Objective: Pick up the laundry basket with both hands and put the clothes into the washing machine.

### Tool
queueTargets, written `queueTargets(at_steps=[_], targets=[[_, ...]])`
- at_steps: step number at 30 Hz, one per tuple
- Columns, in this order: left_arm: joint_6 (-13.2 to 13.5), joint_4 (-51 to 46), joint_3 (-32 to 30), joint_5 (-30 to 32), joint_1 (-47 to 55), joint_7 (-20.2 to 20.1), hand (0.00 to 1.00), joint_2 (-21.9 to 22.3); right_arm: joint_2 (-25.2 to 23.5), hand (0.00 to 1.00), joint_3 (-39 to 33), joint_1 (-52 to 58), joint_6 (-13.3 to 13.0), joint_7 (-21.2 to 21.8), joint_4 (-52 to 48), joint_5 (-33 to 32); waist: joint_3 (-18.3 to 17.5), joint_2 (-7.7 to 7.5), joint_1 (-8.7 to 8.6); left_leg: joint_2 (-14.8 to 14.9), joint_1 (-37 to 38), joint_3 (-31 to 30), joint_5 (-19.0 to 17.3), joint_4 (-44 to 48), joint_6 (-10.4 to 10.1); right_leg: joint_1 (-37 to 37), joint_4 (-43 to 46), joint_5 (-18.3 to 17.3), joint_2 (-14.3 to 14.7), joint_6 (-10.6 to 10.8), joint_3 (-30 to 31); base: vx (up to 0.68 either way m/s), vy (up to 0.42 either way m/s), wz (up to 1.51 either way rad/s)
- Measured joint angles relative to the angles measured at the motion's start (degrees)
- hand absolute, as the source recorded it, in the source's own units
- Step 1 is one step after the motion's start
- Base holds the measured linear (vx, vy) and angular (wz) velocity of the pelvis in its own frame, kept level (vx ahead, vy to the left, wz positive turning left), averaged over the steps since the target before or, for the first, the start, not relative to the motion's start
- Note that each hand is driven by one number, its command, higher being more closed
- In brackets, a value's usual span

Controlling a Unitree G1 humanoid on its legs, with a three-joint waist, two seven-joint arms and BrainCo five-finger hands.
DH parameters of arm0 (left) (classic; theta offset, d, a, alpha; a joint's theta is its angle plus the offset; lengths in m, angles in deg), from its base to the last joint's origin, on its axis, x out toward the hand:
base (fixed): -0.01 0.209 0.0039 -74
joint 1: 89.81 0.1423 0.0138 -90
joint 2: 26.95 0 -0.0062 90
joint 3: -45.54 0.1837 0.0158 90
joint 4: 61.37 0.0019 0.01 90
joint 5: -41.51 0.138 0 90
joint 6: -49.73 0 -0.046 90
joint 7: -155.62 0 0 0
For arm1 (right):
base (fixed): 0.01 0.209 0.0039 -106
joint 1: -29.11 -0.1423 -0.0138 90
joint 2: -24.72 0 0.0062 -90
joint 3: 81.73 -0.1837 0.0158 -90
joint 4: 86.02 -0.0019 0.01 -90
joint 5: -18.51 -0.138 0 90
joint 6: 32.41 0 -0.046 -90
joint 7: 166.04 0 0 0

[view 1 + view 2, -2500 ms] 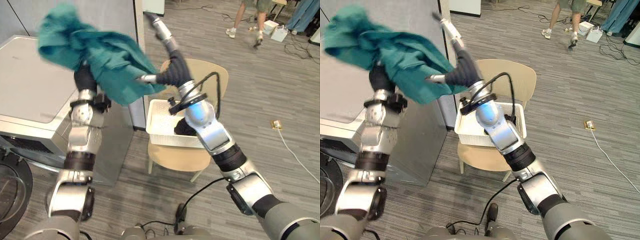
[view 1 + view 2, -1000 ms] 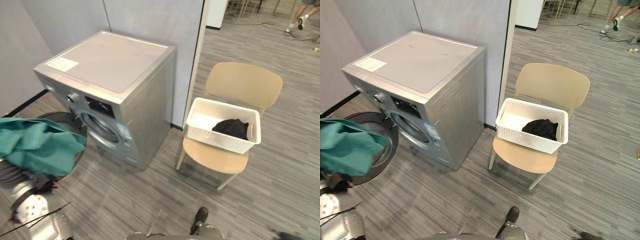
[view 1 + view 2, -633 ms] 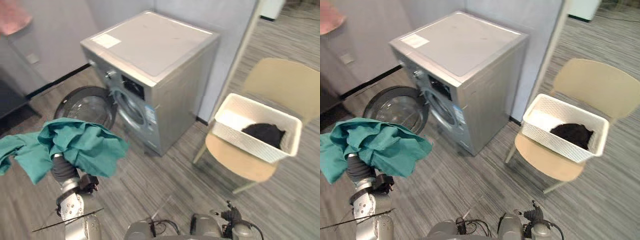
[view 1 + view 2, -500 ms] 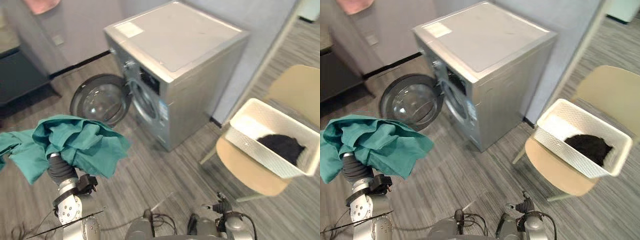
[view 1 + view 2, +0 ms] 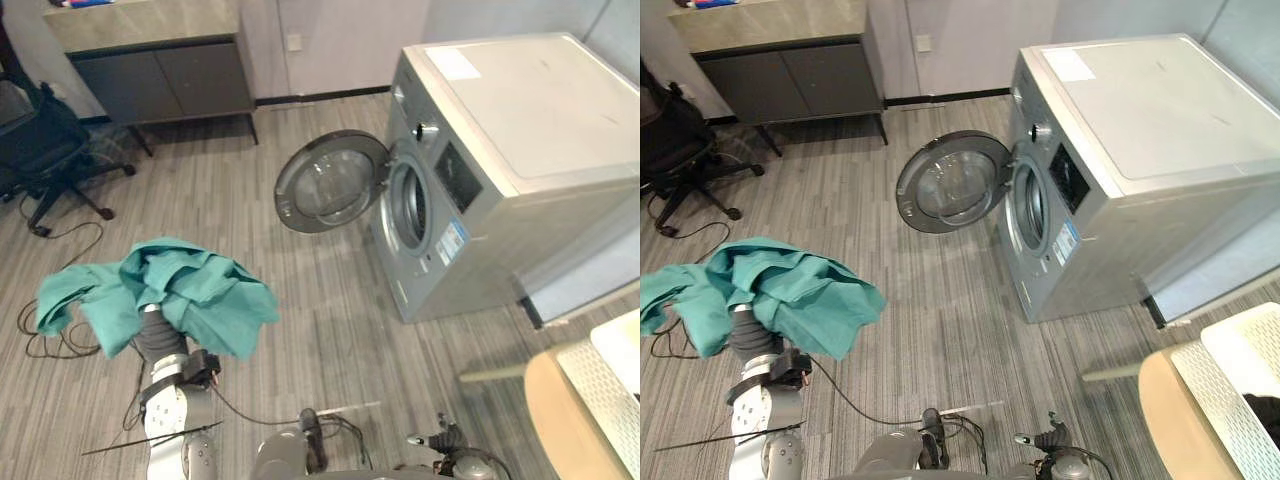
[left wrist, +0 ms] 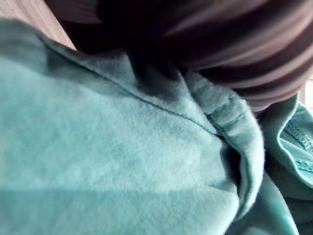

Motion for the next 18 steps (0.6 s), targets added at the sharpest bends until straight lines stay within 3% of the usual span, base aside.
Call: queueTargets(at_steps=[2, 3, 4, 5, 6, 7, 9, 11, 14, 17, 18], targets=[[-0.61, 0.2, 1.24, 0.05, -0.01, -0.12, 1.0, -0.04, 0.4, 0.0, -1.49, 0.0, 0.02, -0.02, 0.14, -0.76, 0.42, -0.15, -0.83, -2.06, 2.19, -0.47, -1.47, 0.44, 1.12, -0.59, 8.55, -0.17, -4.3, -0.68, 1.47, 0.15, 0.148, 0.4], [-0.82, 0.26, 1.54, 0.07, -0.07, -0.15, 1.0, -0.14, 0.41, 0.0, -1.8, 0.14, -0.03, 0.03, -0.02, -1.8, 0.73, -0.48, -1.55, -3.37, 4.46, -1.33, -2.54, 0.48, 1.75, -3.08, 18.1, 1.19, -7.67, -4.52, 4.78, 0.17, 0.171, 0.34], [-0.96, 0.24, 1.73, 0.08, -0.14, -0.1, 1.0, -0.46, 0.48, 0.0, -2.65, 0.08, -0.06, 0.05, -0.38, -2.77, 0.82, -0.45, -2.47, -4.32, 7.06, -2.75, -3.34, 0.3, 2.39, -7.13, 27.53, 5.74, -9.45, -10.62, 10.2, 0.2, 0.165, 0.33], [-0.94, 0.38, 2.41, 0.08, -0.35, -0.07, 1.0, -1.03, 0.48, 0.0, -3.02, 0.16, -0.11, 0.02, -0.41, -2.93, 0.91, -0.46, -2.75, -4.44, 8.13, -3.26, -3.31, -0.1, 2.32, -9.6, 31.63, 6.31, -8.96, -10.91, 14.01, 0.22, 0.139, 0.32], [-0.85, 0.73, 3.59, 0.11, -0.45, 0.01, 1.0, -2.69, 0.47, 0.0, -3.48, 0.23, -0.29, -0.03, -0.15, -3.02, 1.01, -0.21, -3.23, -4.33, 9.83, -4.37, -3.29, -1.31, 2.31, -13.94, 37.15, 3.1, -5.36, -7.69, 19.33, 0.25, 0.093, 0.4], [-0.78, 1.51, 4.56, 0.08, -0.54, 0.01, 1.0, -3.64, -0.35, 0.0, -3.69, 0.34, -0.41, -0.08, 0.07, -3.04, 0.87, -0.36, -3.8, -4.3, 11.38, -5.74, -3.05, -3.09, 2.0, -16.88, 37.33, -0.25, -1.29, -7.16, 21.29, 0.23, 0.071, 0.45], [-0.78, 2.46, 5.94, 0.04, -0.58, 0.03, 1.0, -4.32, -0.72, 0.0, -4.4, 1.06, -0.58, -0.26, -0.03, -3.19, 0.85, -0.41, -4.18, -4.61, 13.17, -6.85, -2.74, -5.53, 1.42, -20.21, 31.97, -2.66, 3.18, -6.21, 22.19, 0.23, 0.029, 0.39], [-0.77, 4.94, 7.7, -0.01, -1.27, -0.02, 1.0, -4.0, -1.23, 0.0, -5.53, 2.52, -1.12, -0.37, -1.24, -4.45, 0.73, 0.33, -4.8, -4.78, 15.1, -7.97, -3.41, -7.12, 0.26, -23.3, 18.39, -2.51, 7.39, -5.09, 22.9, 0.31, 0.007, 0.45], [-0.86, 6.45, 10.15, 0.02, -2.09, -0.13, 1.0, -3.4, -1.48, 0.0, -6.48, 4.26, -0.84, -0.39, -1.27, -4.87, -0.09, 0.19, -5.4, -4.81, 18.27, -9.53, -5.35, -6.26, -2.83, -24.46, 5.32, 1.87, 8.98, -5.48, 23.11, 0.34, -0.035, 0.46], [-0.87, 6.47, 11.12, 0.07, -2.49, -1.17, 1.0, -2.82, -2.66, 0.0, -6.68, 6.61, -0.41, -0.44, -1.49, -4.91, -1.74, -1.14, -6.39, -3.73, 21.56, -9.16, -7.43, -4.25, -6.31, -21.96, 3.87, 8.04, 9.56, -7.65, 22.71, 0.63, -0.17, 0.7], [-0.87, 6.46, 11.06, 0.08, -2.37, -1.46, 1.0, -2.48, -2.95, 0.0, -6.51, 7.22, 0.07, -0.48, -1.4, -4.91, -1.62, -1.19, -7.08, -2.03, 20.02, -7.21, -7.72, 3.3, -5.93, -18.8, 2.97, 11.26, 9.68, -8.69, 21.61, 0.41, -0.176, 0.75]])
